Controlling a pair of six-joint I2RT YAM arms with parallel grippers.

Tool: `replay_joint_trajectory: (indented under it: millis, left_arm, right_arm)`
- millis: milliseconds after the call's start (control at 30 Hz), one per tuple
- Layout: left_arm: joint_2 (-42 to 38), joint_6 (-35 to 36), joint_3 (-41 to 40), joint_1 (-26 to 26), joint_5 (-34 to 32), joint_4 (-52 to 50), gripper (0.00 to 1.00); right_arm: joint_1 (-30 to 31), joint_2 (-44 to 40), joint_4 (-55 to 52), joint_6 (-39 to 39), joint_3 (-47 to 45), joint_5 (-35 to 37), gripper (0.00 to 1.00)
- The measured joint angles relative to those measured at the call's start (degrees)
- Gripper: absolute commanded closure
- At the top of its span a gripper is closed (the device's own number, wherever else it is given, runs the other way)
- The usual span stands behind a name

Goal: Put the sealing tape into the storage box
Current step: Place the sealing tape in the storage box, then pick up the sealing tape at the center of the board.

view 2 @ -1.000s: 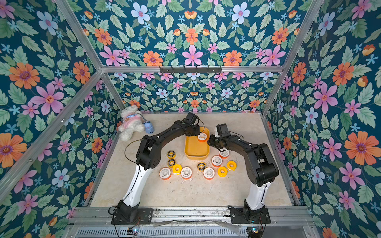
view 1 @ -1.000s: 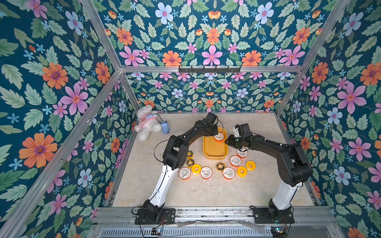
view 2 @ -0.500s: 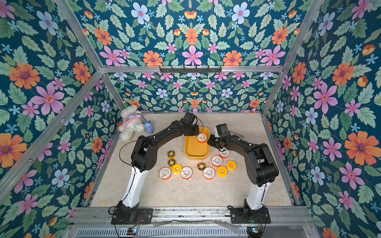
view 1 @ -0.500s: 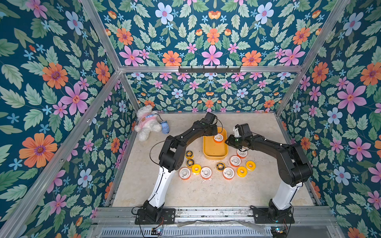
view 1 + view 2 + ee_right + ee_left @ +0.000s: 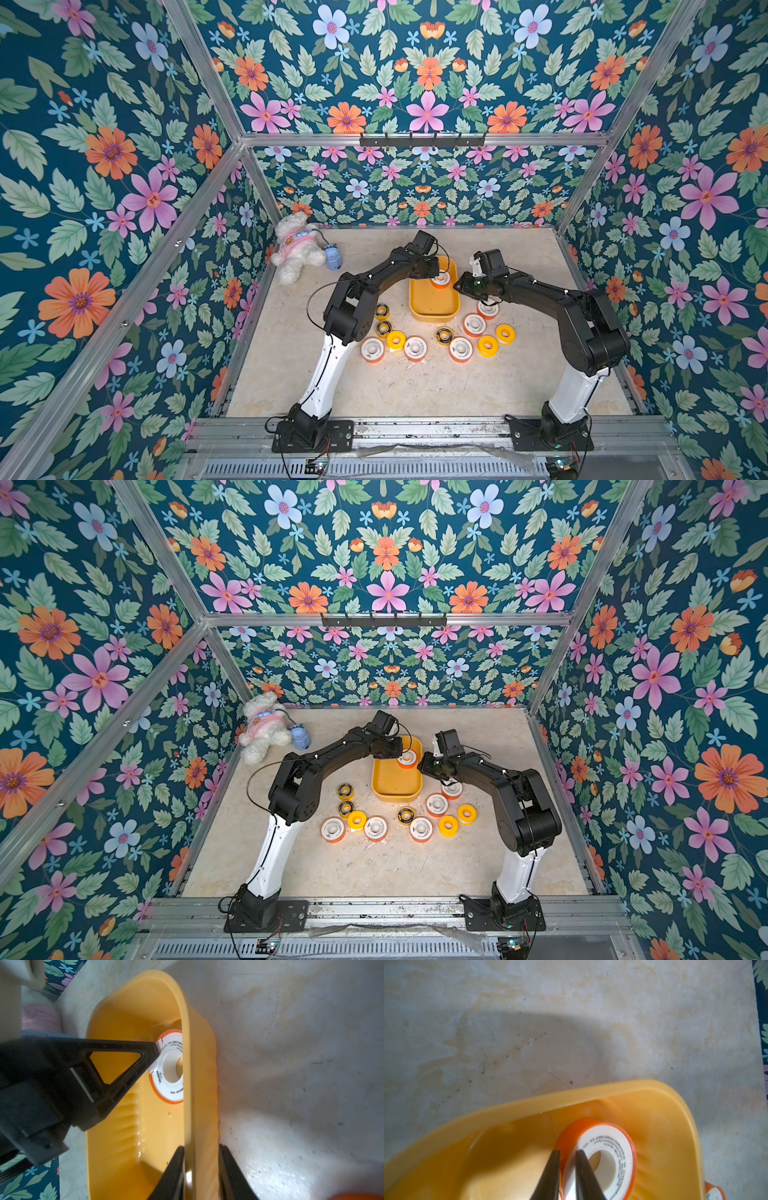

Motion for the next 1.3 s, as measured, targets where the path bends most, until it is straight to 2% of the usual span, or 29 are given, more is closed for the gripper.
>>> replay_joint_trajectory:
  millis: [267, 500, 667, 800, 1067, 1300]
  left_arm:
    - [0.87, -0.46, 1.31, 0.04, -0.28, 0.48, 0.88]
    - [2.32, -1.75, 3.15, 0.02, -0.04, 1.14, 0.85]
    - [2.25, -1.81, 3.23, 0.02, 0.61, 1.11, 0.75]
    - [1.09, -1.79, 3.08, 0.0, 1.14, 0.59, 0.67]
    - [-6.86, -1.07, -0.46, 0.0, 1.09, 0.33, 0.58]
    - [-19.69, 1.05, -12.09, 0.33, -3.02, 1.62, 0.58]
  right_arm:
    - [0.0, 0.66, 0.04, -0.17, 0.0, -0.09, 0.68]
    - [0.0, 0.83, -0.02, -0.22, 0.02, -0.15, 0.68]
    - [0.0, 0.87, -0.31, -0.37, 0.02, -0.13, 0.67]
    - [-0.02, -0.42, -0.37, -0.37, 0.02, 0.07, 0.63]
    - [-0.52, -7.56, -0.5, -1.11, -1.6, 2.86, 0.58]
    - [-1.25, -14.91, -3.34, -1.99, -5.42, 8.94, 0.57]
